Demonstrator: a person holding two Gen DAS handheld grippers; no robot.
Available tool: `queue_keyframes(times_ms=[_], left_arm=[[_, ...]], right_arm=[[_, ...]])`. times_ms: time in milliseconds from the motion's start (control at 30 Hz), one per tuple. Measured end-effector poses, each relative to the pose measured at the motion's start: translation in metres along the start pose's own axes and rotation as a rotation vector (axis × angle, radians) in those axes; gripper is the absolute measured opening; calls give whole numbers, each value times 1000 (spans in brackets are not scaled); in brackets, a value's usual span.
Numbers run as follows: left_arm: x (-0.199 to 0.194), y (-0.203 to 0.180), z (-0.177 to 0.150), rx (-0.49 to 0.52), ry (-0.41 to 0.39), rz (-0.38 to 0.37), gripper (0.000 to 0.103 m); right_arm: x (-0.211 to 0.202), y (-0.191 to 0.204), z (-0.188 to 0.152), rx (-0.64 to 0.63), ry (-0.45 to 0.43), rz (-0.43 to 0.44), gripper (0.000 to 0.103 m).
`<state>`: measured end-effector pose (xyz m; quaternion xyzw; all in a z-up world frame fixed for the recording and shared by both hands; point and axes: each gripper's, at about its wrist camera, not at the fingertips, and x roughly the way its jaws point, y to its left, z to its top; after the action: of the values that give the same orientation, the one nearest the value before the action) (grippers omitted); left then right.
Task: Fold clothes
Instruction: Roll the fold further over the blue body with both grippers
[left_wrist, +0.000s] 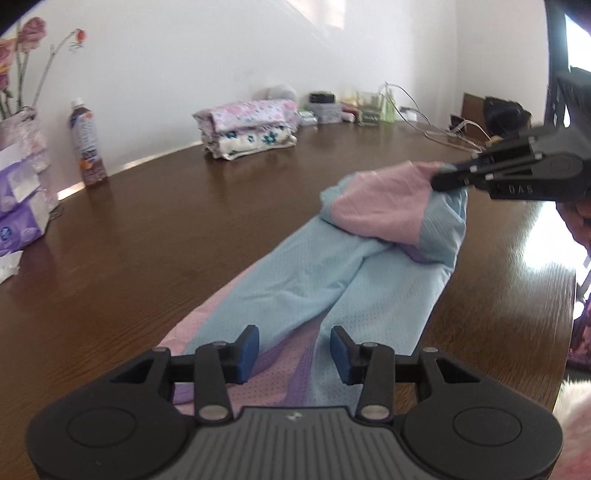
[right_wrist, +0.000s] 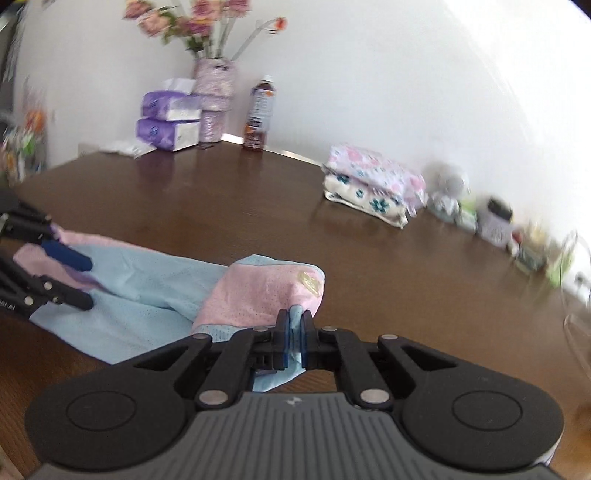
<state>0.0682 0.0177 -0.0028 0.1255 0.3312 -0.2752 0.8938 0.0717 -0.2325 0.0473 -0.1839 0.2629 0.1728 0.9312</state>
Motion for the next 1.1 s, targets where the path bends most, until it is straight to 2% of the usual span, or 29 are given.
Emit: queue_keyframes(times_ms=[200,400,567,833,1100], left_arm=[[-1,7,-2,-7,2,-28,41],[-2,14,0,-37,2,-56,41],[-8,19,-4,-75,-3,-21,42],[-24,22,-13,-98,-10,4,43],[-28,23,-16,-136,-20,11,46]], right_arm=[[-5,36,7,-245,-33,-1,5],[-8,69,16,-432,-88,33,5],[-9,94,17,-560,-108,101,5],[-8,118,11,-677,-85,221,5],[6,129,5,-630,-52,304,8]])
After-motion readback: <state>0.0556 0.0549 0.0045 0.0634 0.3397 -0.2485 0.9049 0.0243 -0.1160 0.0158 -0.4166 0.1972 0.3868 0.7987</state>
